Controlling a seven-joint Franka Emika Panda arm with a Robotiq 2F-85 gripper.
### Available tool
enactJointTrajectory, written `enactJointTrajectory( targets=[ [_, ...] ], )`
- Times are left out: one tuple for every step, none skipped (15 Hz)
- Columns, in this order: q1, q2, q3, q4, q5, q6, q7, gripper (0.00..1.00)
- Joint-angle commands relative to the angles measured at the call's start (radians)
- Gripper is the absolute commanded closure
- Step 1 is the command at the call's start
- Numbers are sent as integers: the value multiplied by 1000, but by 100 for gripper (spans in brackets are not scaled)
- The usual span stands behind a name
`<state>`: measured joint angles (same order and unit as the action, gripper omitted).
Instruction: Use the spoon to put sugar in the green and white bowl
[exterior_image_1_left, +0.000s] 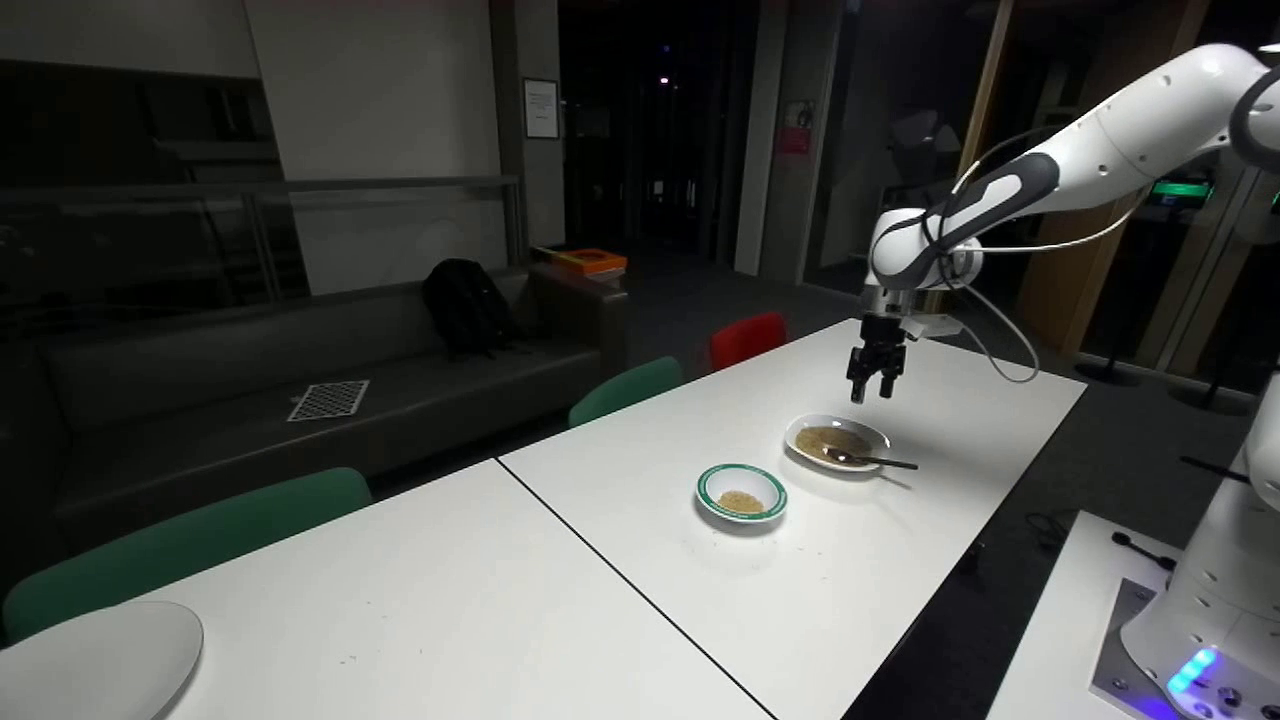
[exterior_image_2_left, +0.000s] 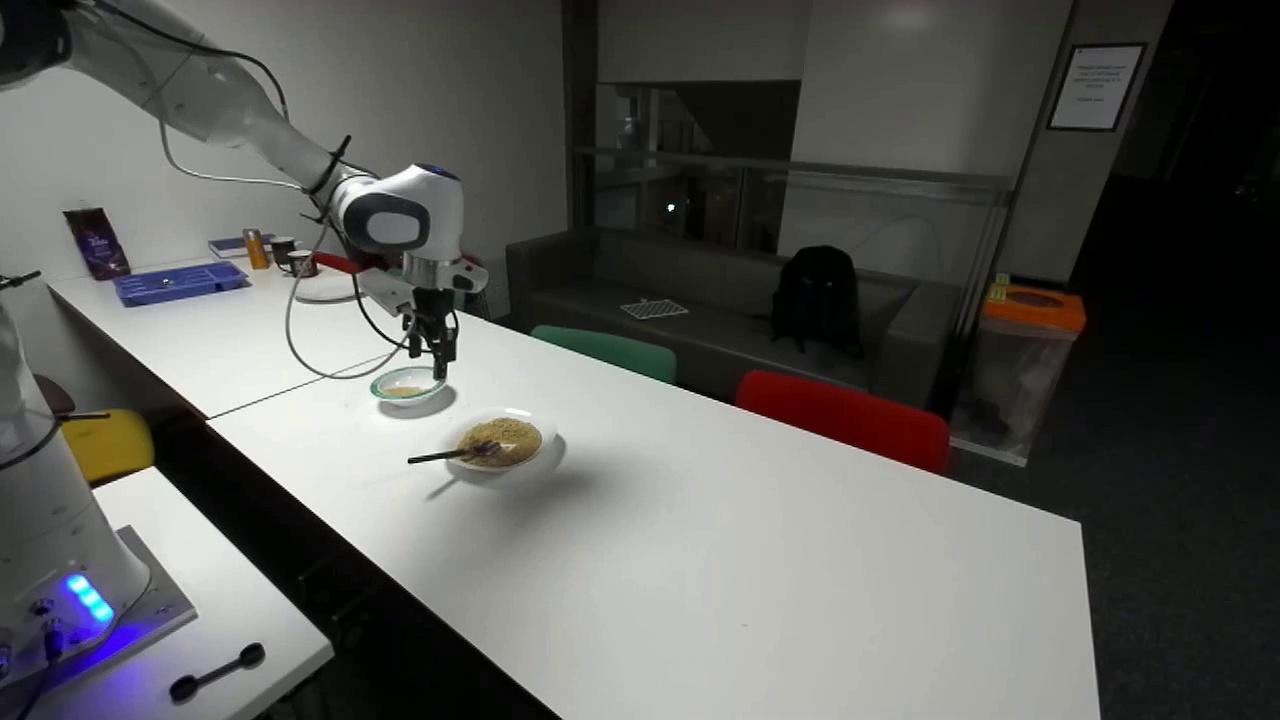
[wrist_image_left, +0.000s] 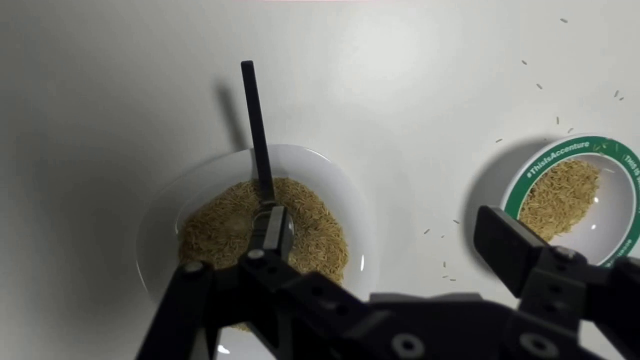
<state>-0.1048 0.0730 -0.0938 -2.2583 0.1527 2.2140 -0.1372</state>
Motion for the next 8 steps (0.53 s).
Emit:
enactJointTrajectory(
  targets=[
    [27,-215,16,-160,-86,65,92,0],
    [30,-254,22,-184,-108,73,109,0],
    [34,-294,29,-205,-124,81,125,0],
    [36,-329,35,-225,-132,85,136,0],
    [34,-218,22,-136,-97,39,95,0],
    [36,-244,25,-149,-99,37,99,0],
    [37,-248,25,-150,-99,36,99,0],
    [36,-243,24,-150,-99,36,98,0]
  ],
)
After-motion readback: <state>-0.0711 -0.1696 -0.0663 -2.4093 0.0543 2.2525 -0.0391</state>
